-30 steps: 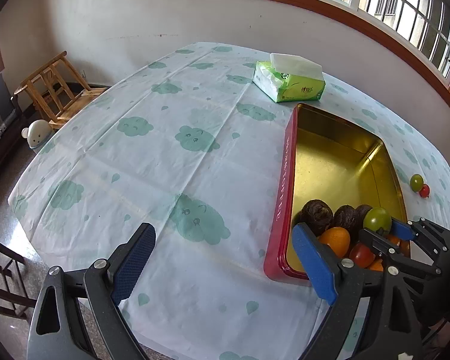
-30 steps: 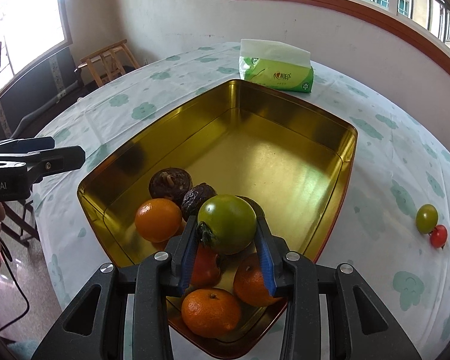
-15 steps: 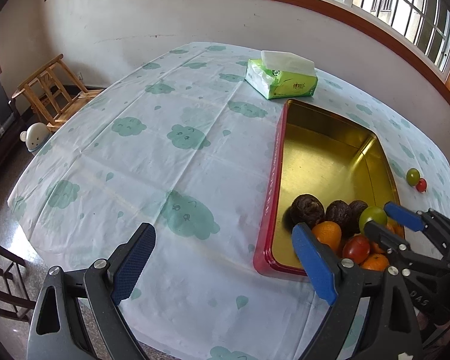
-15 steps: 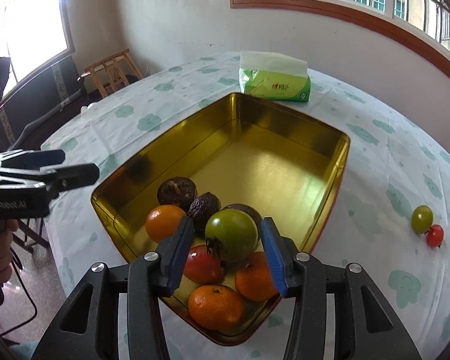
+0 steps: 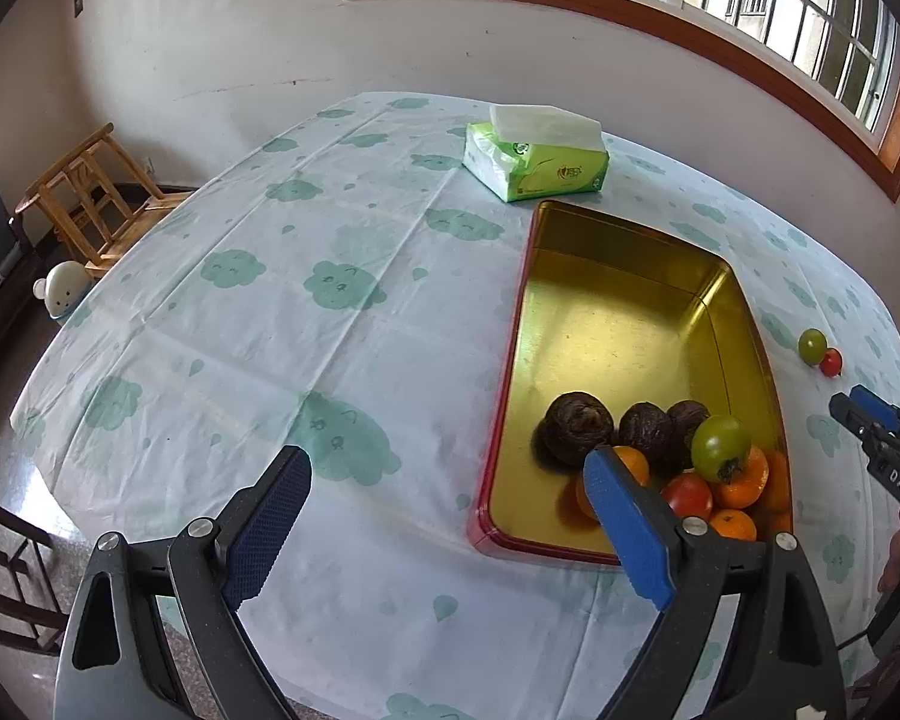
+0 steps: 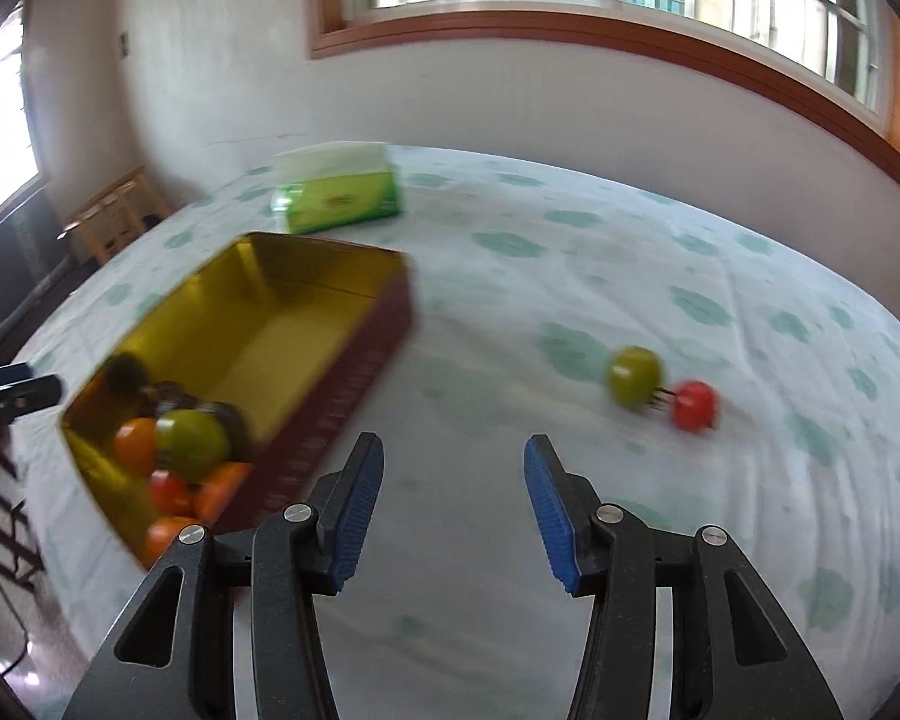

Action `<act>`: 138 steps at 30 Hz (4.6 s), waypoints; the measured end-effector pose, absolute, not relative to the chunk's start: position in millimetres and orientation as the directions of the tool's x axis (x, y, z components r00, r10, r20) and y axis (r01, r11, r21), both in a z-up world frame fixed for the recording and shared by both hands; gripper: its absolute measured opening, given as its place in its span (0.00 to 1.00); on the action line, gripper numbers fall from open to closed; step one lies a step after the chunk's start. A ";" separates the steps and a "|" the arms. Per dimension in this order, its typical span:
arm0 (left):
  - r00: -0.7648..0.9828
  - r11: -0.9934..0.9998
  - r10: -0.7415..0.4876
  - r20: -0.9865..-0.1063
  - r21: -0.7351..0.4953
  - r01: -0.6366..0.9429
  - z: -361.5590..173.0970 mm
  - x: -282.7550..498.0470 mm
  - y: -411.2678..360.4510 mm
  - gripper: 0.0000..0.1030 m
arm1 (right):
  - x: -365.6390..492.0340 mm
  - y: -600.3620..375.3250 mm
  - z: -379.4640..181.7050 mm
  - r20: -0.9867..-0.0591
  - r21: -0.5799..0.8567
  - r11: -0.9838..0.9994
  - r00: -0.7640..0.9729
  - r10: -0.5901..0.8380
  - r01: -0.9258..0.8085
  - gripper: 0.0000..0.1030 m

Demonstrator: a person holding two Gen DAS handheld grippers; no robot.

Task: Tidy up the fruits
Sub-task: 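Grasp the red tomato with the right tool while the left tool moves to the green tomato, then close the left tool around the last green tomato and lift it, then carry the green tomato in the left tool over the gold tin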

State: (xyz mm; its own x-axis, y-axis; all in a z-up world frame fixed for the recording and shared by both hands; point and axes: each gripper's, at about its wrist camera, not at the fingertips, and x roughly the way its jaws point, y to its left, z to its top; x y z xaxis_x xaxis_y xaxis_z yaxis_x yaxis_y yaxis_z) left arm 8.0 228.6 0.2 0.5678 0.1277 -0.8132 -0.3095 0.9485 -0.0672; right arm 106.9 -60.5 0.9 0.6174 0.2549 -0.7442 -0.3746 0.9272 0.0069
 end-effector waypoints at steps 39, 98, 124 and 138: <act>0.597 1.000 -0.019 -0.802 -0.027 -0.004 12.3 103.6 60.1 0.88 | 211.6 -136.2 -48.6 -0.793 -0.019 0.960 0.590 0.155 -0.278 0.32; 0.510 0.988 -0.146 -0.848 -0.104 0.111 -48.3 186.1 -48.3 0.30 | 143.5 -262.0 -43.2 -0.791 -0.019 1.000 0.611 -0.009 -0.010 0.33; 0.510 0.984 -0.166 -0.844 -0.111 0.137 -19.2 94.1 -25.0 0.30 | 143.3 -263.1 -43.2 -0.792 -0.025 1.000 0.611 -0.013 -0.011 0.33; 0.576 0.991 -0.127 -0.807 -0.132 0.033 15.1 85.7 33.6 0.30 | 143.1 -262.2 -43.2 -0.792 -0.026 1.000 0.611 -0.014 -0.011 0.33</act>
